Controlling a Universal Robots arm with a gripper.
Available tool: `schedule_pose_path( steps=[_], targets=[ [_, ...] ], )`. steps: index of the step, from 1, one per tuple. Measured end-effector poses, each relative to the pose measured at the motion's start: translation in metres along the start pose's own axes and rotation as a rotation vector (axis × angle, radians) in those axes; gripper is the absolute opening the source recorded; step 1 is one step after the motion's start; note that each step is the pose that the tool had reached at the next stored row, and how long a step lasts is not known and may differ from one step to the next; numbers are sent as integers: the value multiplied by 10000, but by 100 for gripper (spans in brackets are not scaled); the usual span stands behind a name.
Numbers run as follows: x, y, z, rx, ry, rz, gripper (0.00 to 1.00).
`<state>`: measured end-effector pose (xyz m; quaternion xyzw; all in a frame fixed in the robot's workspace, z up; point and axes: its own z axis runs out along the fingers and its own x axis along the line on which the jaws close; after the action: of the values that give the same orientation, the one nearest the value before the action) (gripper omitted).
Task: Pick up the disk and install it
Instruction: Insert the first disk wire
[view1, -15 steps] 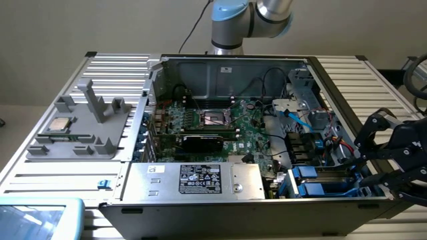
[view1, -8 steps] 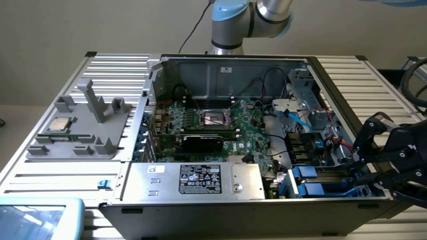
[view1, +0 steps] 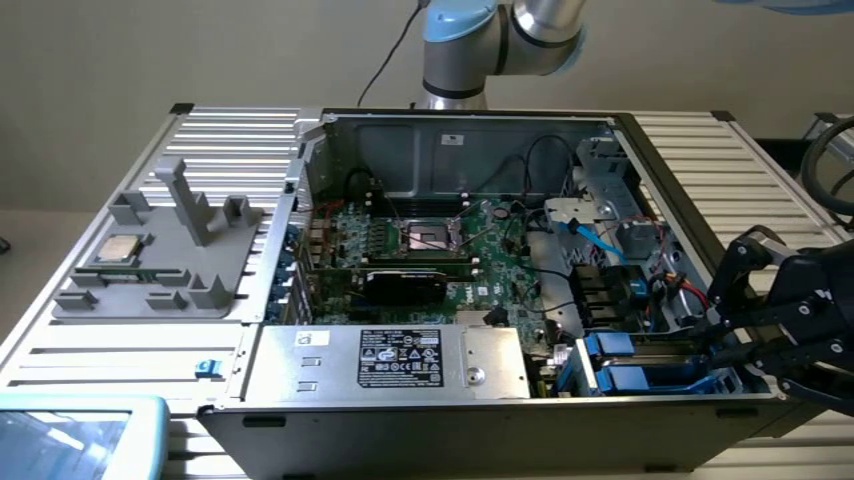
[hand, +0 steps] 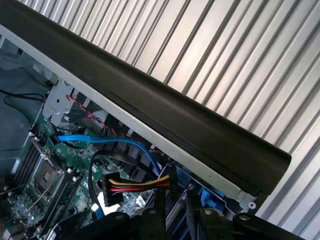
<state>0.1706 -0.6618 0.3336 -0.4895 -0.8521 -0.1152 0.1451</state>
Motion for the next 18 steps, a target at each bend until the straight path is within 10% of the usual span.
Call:
schedule_pose_path(
  steps=[8, 18],
  targets=[
    [0, 0, 0, -122, 222, -35, 31],
    [-17, 6, -7, -134, 242, -38, 31]
  ],
)
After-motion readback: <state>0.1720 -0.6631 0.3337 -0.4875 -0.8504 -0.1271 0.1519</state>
